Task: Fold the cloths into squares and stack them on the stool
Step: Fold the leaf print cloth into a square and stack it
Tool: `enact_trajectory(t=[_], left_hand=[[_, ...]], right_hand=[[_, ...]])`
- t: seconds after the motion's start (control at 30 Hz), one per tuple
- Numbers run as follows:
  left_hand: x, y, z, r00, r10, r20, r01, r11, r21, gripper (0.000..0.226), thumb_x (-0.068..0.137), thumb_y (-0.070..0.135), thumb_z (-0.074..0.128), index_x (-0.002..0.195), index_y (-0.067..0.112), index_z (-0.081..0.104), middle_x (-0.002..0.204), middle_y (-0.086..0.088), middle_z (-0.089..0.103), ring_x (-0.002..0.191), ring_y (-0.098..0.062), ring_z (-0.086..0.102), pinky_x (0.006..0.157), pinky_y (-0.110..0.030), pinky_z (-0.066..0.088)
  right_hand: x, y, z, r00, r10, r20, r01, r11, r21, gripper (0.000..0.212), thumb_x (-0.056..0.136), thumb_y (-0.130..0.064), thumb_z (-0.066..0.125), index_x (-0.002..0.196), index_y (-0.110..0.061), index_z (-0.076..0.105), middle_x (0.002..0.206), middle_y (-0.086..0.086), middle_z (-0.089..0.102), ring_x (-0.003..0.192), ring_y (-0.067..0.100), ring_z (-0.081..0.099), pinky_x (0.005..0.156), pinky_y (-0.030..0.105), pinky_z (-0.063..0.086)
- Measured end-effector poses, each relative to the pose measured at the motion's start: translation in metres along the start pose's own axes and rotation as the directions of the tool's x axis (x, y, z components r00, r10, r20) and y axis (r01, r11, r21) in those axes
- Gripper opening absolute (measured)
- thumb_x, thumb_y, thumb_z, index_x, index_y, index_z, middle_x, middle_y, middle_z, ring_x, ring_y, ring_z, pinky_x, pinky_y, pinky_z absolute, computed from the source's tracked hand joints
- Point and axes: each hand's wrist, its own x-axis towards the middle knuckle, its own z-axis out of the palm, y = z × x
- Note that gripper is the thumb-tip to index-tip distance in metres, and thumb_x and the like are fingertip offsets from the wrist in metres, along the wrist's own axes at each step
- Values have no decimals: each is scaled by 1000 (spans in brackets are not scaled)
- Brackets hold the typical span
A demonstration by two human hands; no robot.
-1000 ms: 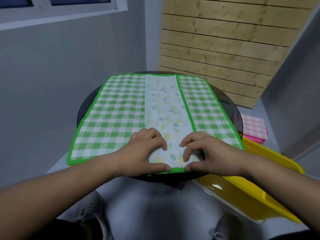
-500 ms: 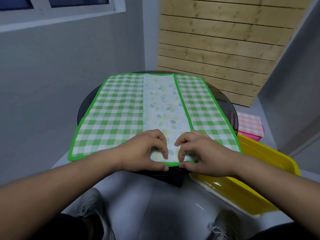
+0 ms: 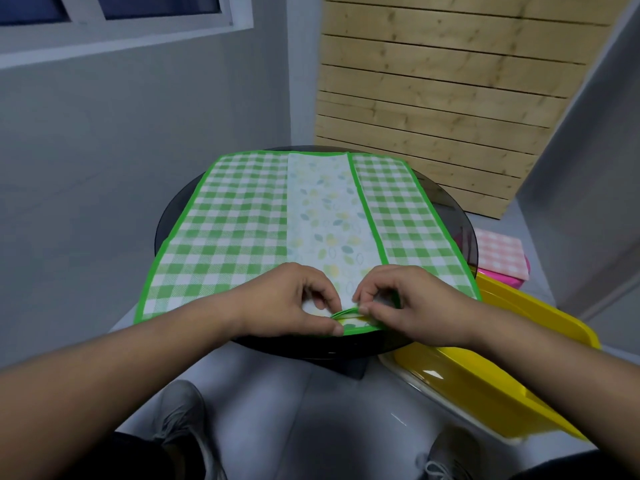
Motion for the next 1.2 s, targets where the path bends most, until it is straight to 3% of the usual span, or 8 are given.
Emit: enact_trajectory(t=[0.3, 0.43, 0.6, 0.7, 0.8, 1.0, 1.1, 1.2], left_hand=[[2, 11, 1, 1000, -13, 5, 13, 999, 43, 45, 63, 31, 93, 101, 25, 70, 92, 9, 68, 89, -4, 61, 78, -15, 48], [3, 16, -4, 999, -36, 3, 36, 998, 48, 28, 74, 26, 87, 97, 25, 72, 89, 8, 72, 82, -2, 65, 76, -21, 53], [8, 21, -8, 998, -48, -36, 49, 998, 28, 9, 81, 15, 78, 88, 19, 76, 80, 6, 75, 76, -12, 70, 67, -16, 54], [11, 23, -10, 997, -64, -51, 65, 997, 33, 6, 80, 15, 78, 85, 18, 77, 78, 6, 75, 73, -11, 69, 63, -13, 51], [12, 26, -13, 996, -81, -49, 81, 997, -5, 5, 81, 14, 79, 85, 16, 77, 78, 3, 75, 67, -4, 66, 62, -11, 49], [14, 29, -27, 997, -76, -3, 75, 991, -110, 20, 79, 22, 83, 95, 18, 73, 87, -4, 75, 75, -12, 70, 76, -30, 60], [16, 30, -39, 1000, 12, -19, -11, 999, 51, 27, 77, 31, 84, 100, 23, 71, 90, 5, 74, 84, -12, 70, 82, -35, 56], [24, 30, -55, 993, 47, -104, -39, 997, 73, 15, 83, 24, 79, 96, 21, 74, 88, 10, 74, 81, -6, 69, 79, -32, 55]], right_hand=[[6, -2, -4, 997, 66, -41, -65, 997, 39, 6, 88, -30, 67, 83, -29, 66, 90, -11, 70, 85, 4, 65, 80, 35, 54], [8, -3, -6, 995, 93, -32, -91, 994, 62, 6, 88, -31, 68, 84, -26, 67, 88, -11, 71, 85, 4, 66, 80, 36, 55], [7, -8, -11, 997, 83, -1, -82, 993, 83, 15, 84, -40, 73, 85, -26, 67, 86, -9, 70, 82, 5, 66, 77, 33, 55], [6, -10, -11, 999, 44, 28, -44, 999, -20, 27, 74, -47, 79, 86, -27, 65, 84, -12, 66, 79, 2, 63, 71, 25, 53], [9, -10, -8, 1000, -25, -18, 21, 987, -162, 22, 80, -46, 75, 83, -28, 64, 80, -17, 61, 76, -2, 57, 67, 19, 46], [17, -14, -17, 995, -70, -68, 50, 965, -257, 13, 92, -41, 63, 88, -28, 63, 75, -21, 53, 71, 0, 49, 62, 13, 35], [27, -18, -32, 990, -81, -114, 50, 967, -249, 15, 93, -40, 61, 89, -26, 64, 73, -19, 55, 70, 2, 50, 62, 15, 36], [41, -19, -45, 984, -103, -148, 71, 976, -208, 16, 91, -41, 63, 83, -26, 64, 68, -17, 58, 66, 0, 53, 60, 17, 39]])
